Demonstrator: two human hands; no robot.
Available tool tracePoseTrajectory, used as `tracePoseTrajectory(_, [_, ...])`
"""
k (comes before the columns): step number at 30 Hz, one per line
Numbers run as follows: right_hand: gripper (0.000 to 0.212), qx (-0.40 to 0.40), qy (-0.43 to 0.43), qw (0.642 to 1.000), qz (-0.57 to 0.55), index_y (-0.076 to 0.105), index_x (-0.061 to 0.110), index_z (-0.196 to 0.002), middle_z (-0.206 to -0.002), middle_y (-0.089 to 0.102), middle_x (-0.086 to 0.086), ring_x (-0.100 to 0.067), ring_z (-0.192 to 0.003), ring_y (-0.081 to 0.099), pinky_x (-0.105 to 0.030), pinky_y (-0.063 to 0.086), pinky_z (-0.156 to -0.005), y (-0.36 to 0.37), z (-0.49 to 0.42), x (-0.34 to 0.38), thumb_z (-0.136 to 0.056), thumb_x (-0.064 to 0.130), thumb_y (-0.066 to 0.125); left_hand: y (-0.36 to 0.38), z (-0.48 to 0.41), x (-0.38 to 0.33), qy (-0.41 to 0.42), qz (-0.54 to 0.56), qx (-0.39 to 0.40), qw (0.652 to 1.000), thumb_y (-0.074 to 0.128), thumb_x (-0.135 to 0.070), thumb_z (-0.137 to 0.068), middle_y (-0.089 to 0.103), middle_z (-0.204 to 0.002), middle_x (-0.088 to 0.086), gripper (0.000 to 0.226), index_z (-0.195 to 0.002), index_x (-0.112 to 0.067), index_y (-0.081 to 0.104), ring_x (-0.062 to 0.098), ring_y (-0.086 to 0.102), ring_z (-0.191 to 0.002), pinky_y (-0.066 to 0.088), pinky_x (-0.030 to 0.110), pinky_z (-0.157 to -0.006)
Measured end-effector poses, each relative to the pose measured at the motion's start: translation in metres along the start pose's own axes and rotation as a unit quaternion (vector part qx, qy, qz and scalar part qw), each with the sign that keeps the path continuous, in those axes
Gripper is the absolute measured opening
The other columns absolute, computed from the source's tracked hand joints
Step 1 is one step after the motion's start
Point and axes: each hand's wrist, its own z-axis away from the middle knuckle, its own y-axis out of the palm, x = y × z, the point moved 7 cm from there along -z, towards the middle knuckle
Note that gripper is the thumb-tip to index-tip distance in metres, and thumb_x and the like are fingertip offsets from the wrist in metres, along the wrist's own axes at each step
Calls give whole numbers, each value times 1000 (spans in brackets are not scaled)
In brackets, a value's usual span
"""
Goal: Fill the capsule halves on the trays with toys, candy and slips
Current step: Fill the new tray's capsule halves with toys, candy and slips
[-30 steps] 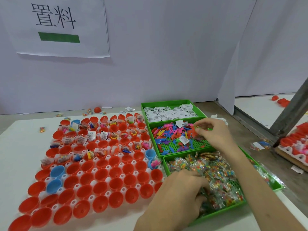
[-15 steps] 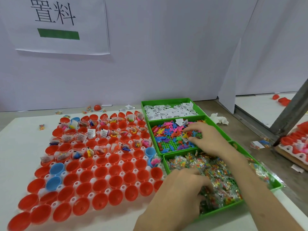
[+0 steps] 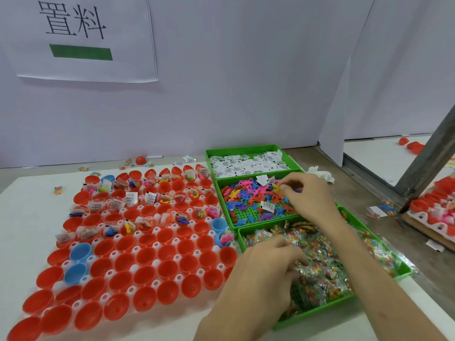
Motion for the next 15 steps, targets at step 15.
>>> tracePoseTrajectory(15, [20, 198, -41, 854, -479, 70, 16, -72, -66, 59, -5, -17, -64, 57, -23, 51, -66, -4, 18, 55, -82, 5, 57, -47, 13, 40, -142, 463, -293, 824, 74, 3, -83, 77, -77, 6, 22, -77, -17, 80, 16, 74, -72, 57, 20, -66])
